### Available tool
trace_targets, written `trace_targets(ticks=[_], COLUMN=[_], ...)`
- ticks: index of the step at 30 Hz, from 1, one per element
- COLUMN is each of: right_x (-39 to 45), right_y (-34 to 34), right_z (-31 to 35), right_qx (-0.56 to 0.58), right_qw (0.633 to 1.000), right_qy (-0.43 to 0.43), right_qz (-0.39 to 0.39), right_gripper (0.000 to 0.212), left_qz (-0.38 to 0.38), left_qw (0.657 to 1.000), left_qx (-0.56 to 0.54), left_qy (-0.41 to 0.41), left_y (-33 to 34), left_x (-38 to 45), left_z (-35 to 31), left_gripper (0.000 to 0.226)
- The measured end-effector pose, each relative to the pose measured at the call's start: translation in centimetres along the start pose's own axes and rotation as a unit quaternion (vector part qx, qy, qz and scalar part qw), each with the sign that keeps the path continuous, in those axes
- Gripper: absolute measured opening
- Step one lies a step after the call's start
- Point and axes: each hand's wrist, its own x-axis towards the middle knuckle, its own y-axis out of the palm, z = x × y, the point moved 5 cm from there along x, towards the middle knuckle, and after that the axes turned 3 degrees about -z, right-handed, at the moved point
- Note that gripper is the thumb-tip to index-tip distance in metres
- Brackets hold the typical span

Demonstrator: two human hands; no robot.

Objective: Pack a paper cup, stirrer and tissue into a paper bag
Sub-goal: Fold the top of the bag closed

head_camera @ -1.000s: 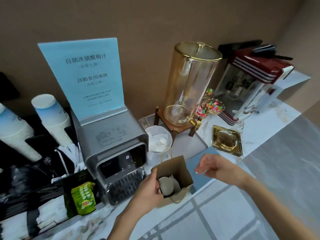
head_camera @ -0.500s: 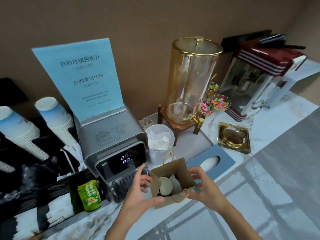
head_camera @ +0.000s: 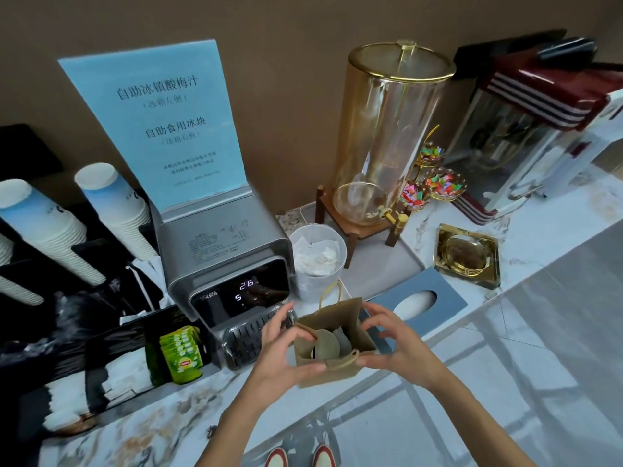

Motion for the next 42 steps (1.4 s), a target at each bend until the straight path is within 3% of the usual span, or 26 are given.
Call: trace_targets(ticks=[9,13,17,22,27,34,38,42], right_x=[1.9,2.3,2.2,1.7,1.5,1.9,2.1,2.3], right_y=[0.8,1.2,1.6,2.1,2.6,2.9,3.8,4.4], right_z=[-0.3,-0.5,-0.8,-2.1,-3.2,-3.7,-4.5,-4.2], right_qx=[0.023,0.064,0.098,0.081,0.011,-0.055,-0.074,-0.06], right_qw=[0.999,0.997,0.995,0.995,0.999,0.994,0.988,0.99], right_qy=[0.0,0.02,0.026,0.043,0.049,0.068,0.1,0.107], right_qz=[0.049,0.031,-0.023,-0.036,-0.004,0.072,0.087,0.077], right_gripper=[0.038,0.033,0.036,0.059,0.049,0.058,0.084,0.068], left_qz=[-0.034,-0.097,-0.162,-0.089,-0.058,-0.03,-0.027,-0.023], left_qw=[0.998,0.99,0.973,0.988,0.992,0.992,0.992,0.99], left_qx=[-0.057,-0.089,-0.133,-0.092,-0.083,-0.075,-0.07,-0.086], left_qy=[-0.008,-0.041,-0.096,-0.085,-0.074,-0.095,-0.104,-0.112], left_y=[0.2,0.1,0.3,1.2,1.8,2.0,2.5,2.6], left_x=[1.2,1.6,1.8,1.6,1.5,1.5,1.5,1.7], left_z=[0.2,1.1,2.1,2.4,2.0,2.5,3.1,3.8], left_gripper=[0.024,0.025,0.05,0.076,0.062,0.068,0.072,0.075])
